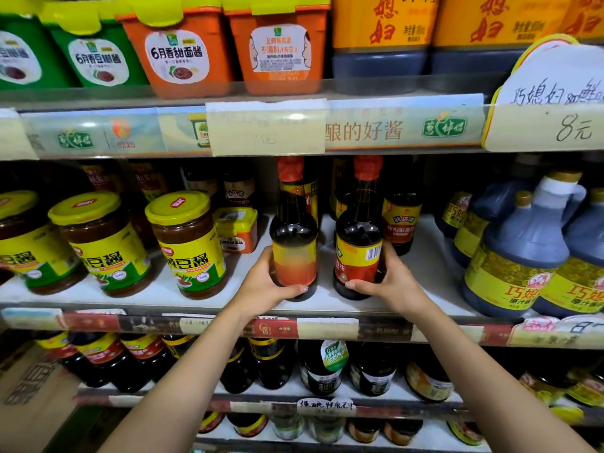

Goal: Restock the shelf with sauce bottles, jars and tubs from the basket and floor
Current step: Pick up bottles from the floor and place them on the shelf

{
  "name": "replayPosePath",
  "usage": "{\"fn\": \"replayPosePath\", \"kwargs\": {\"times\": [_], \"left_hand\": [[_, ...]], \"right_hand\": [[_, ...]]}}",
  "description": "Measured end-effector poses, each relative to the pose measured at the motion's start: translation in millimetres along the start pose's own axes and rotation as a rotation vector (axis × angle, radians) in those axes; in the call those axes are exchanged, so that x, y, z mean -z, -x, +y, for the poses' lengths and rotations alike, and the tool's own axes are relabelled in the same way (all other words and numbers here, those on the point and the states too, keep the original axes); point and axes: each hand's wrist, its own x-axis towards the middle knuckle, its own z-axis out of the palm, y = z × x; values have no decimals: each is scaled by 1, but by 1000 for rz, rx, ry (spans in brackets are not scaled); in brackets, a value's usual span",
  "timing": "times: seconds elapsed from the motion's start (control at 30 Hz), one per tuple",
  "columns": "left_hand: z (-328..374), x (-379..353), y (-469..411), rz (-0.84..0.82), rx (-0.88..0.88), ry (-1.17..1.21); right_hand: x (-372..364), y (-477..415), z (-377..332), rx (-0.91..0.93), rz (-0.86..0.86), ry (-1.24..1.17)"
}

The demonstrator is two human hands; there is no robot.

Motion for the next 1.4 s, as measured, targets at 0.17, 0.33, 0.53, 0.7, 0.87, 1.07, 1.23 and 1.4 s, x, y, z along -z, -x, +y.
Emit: {"fn": "replayPosePath", "kwargs": {"times": [0.17, 0.33, 0.53, 0.7, 0.87, 1.07, 1.23, 1.4], "left_hand": [[-1, -6, -1, 79, -20, -57], [-3, -8, -3, 120, -13, -92], [2, 0, 0, -20, 20, -6], [0, 1, 0, -19, 21, 21], [1, -2, -2, -10, 12, 4], [-2, -9, -7, 27, -1, -73], [0, -9, -4, 69, -1, -77], [1, 0, -1, -76, 23, 24]], "right_hand": [[-2, 0, 3, 15, -4, -33], [-14, 1, -3, 40, 118, 61], [-17, -3, -3, 86, 249, 190], [-11, -2, -3, 30, 184, 90], [-7, -6, 2, -33, 116, 27], [-2, -9, 4, -37, 11, -35], [-3, -5, 6, -16, -21, -108], [-12, 2, 0, 69, 129, 49]]}}
